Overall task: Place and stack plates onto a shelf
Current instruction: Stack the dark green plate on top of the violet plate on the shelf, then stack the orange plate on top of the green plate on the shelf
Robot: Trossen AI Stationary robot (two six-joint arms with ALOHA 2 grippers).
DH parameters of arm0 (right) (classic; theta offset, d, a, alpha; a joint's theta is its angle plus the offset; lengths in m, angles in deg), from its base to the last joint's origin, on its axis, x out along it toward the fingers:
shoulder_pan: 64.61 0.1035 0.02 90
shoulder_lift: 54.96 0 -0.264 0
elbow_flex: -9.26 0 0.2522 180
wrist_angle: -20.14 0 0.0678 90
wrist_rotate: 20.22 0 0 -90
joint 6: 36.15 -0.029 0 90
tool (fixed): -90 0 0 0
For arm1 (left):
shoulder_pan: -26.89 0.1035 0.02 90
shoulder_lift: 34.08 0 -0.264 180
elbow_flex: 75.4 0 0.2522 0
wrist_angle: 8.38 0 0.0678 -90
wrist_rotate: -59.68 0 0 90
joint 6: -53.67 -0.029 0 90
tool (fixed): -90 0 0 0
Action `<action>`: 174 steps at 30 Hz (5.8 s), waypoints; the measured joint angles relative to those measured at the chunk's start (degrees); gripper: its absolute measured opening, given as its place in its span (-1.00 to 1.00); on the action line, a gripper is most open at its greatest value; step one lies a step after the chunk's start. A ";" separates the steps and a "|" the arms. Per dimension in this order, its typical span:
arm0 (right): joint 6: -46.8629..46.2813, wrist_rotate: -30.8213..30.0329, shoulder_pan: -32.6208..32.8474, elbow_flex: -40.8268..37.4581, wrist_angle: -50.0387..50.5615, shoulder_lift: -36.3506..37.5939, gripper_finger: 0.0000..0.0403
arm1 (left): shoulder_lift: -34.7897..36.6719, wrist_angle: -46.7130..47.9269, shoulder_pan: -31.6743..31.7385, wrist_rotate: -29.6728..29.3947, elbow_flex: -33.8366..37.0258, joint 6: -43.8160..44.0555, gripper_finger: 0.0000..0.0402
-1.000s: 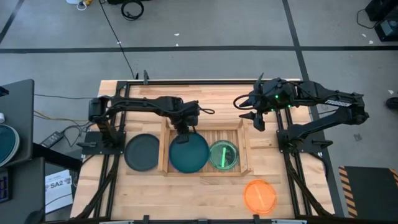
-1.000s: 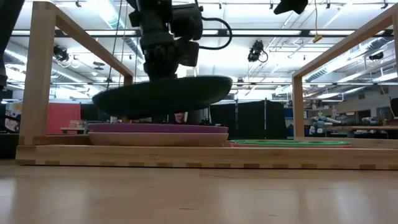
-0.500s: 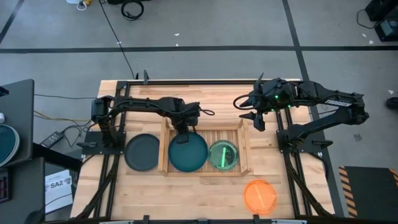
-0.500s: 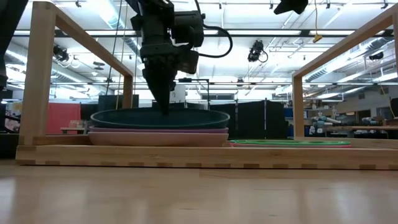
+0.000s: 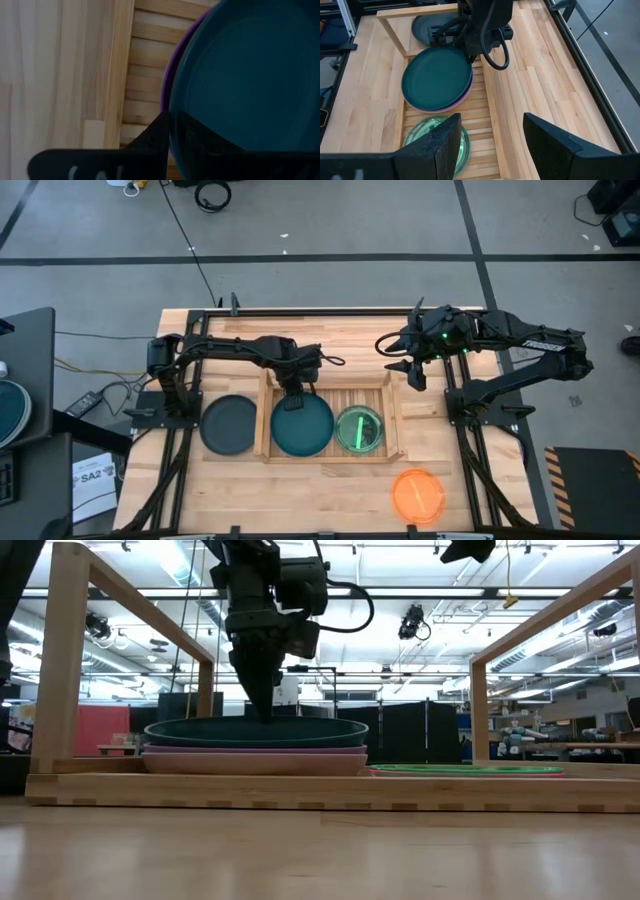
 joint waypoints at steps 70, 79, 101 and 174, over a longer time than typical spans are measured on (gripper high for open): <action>-42.05 -15.51 36.70 -2.25 17.40 4.94 0.09 | 0.09 -1.32 0.00 -0.42 0.00 0.83 0.04; -57.41 -13.58 45.82 -12.82 14.35 5.01 0.09 | 0.09 -1.31 0.00 -0.42 0.00 0.87 0.04; -76.15 -8.79 60.28 -41.12 -23.95 5.01 0.09 | 0.09 -2.50 -0.02 -0.42 0.00 0.85 0.04; -70.95 -0.66 59.58 -49.79 -39.01 -14.53 -0.95 | 0.11 -8.98 -1.01 0.19 -2.32 4.90 0.04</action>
